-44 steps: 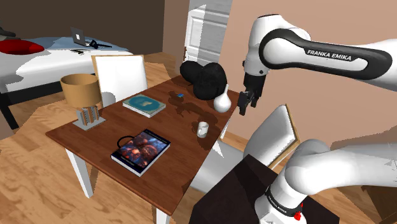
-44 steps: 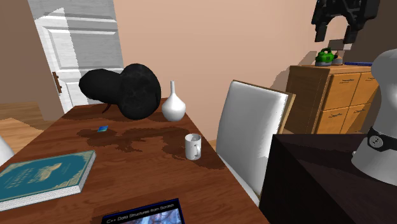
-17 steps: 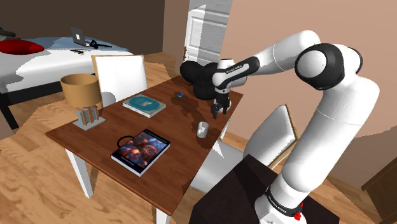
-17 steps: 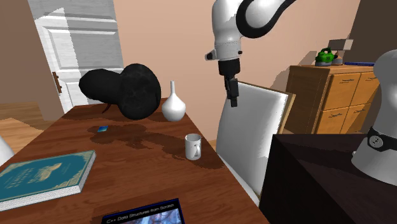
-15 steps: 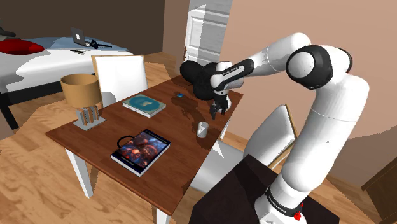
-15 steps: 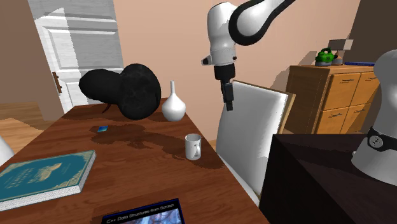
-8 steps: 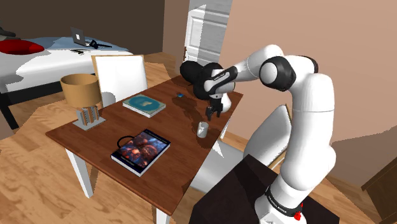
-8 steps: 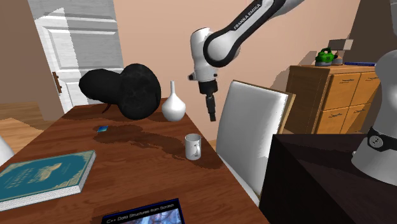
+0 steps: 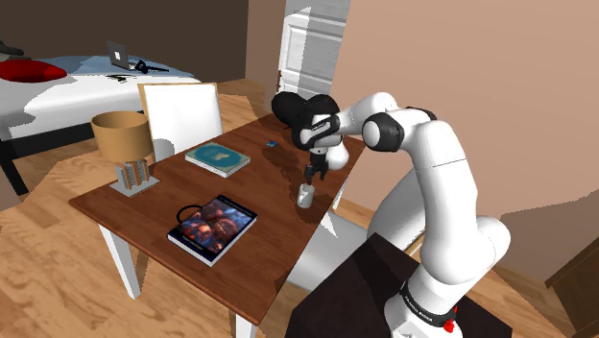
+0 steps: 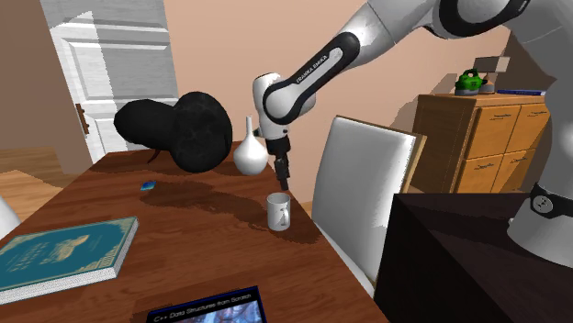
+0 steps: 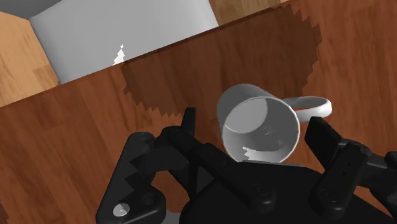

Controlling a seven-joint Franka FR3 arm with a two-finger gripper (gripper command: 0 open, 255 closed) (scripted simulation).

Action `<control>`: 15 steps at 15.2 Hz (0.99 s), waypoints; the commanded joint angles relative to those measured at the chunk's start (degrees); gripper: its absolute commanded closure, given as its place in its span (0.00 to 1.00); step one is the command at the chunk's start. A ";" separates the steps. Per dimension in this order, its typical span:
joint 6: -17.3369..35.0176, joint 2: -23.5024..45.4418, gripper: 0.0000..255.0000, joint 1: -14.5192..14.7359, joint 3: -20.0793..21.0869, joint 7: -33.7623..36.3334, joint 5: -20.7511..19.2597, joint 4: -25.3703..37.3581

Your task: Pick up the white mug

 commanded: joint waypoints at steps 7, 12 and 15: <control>-0.36 9.76 0.00 -1.73 0.71 -0.43 0.87 9.74; 0.42 11.45 1.00 -1.87 0.84 -0.43 0.98 10.65; 0.40 11.50 1.00 -1.91 0.83 -0.47 0.98 10.73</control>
